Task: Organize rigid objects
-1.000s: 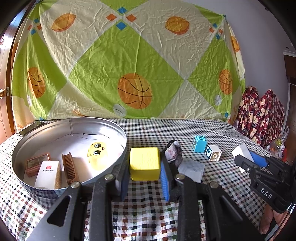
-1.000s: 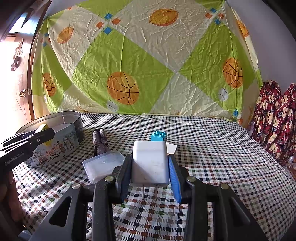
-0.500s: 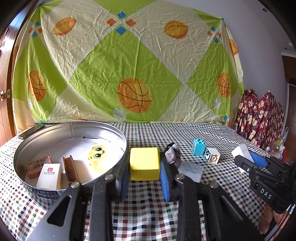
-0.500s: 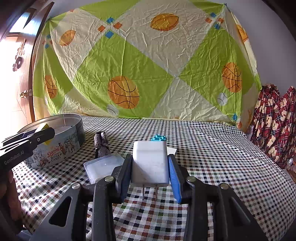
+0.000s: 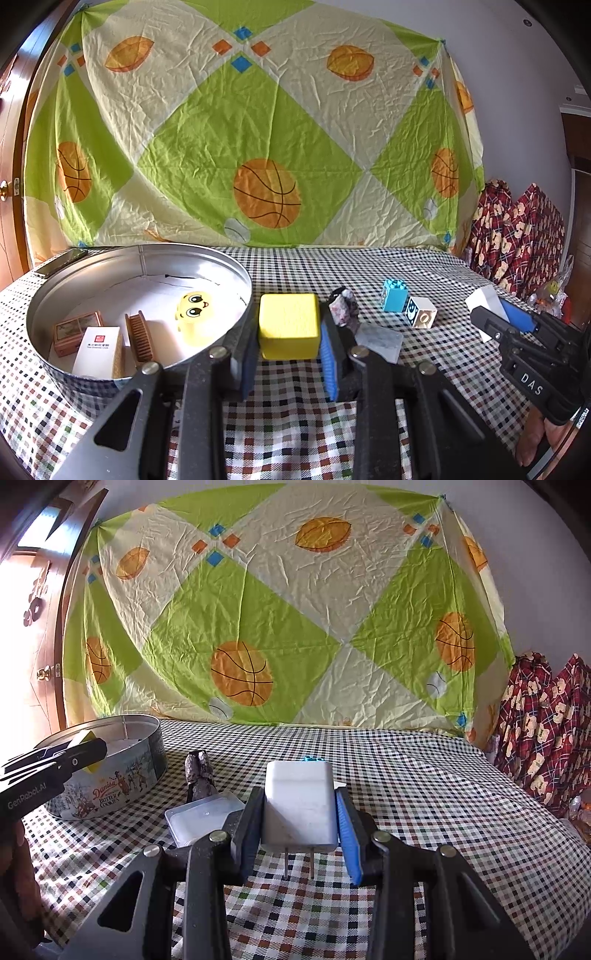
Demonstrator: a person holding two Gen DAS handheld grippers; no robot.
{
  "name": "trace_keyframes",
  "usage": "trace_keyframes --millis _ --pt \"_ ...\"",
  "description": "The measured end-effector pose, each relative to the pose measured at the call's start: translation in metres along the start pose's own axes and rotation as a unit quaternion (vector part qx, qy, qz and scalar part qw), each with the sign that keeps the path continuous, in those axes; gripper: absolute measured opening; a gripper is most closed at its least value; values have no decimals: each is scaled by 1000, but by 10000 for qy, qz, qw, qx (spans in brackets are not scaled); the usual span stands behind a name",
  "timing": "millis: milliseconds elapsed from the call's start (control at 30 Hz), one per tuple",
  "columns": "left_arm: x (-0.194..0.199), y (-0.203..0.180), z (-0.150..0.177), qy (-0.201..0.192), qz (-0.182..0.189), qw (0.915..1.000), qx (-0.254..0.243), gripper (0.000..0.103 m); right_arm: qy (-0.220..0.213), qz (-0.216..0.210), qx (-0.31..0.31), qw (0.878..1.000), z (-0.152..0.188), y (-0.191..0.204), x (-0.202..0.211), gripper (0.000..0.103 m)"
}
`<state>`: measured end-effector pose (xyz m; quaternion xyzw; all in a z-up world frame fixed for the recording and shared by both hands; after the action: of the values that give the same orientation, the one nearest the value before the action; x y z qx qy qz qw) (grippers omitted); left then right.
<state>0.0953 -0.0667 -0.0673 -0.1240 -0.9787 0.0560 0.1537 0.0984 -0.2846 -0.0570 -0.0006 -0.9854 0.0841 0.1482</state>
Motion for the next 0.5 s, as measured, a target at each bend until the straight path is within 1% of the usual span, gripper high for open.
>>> trace_keyframes --millis 500 --pt "4 1 -2 -81 -66 9999 -61 27 -64 185 -74 9998 -3 -2 3 40"
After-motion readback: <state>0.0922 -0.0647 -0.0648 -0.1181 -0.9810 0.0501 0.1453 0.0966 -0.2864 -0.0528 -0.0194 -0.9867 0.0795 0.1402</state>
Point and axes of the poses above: each gripper's, at about its wrist camera, not at the fingertips, and x roughly against the way its jaws point, y to its left, z to its underside, the point moved 6 cm from there along -x, roughly the way its jaws point, and after that the axes turned 10 degrees about z, right-handed, at the moved point
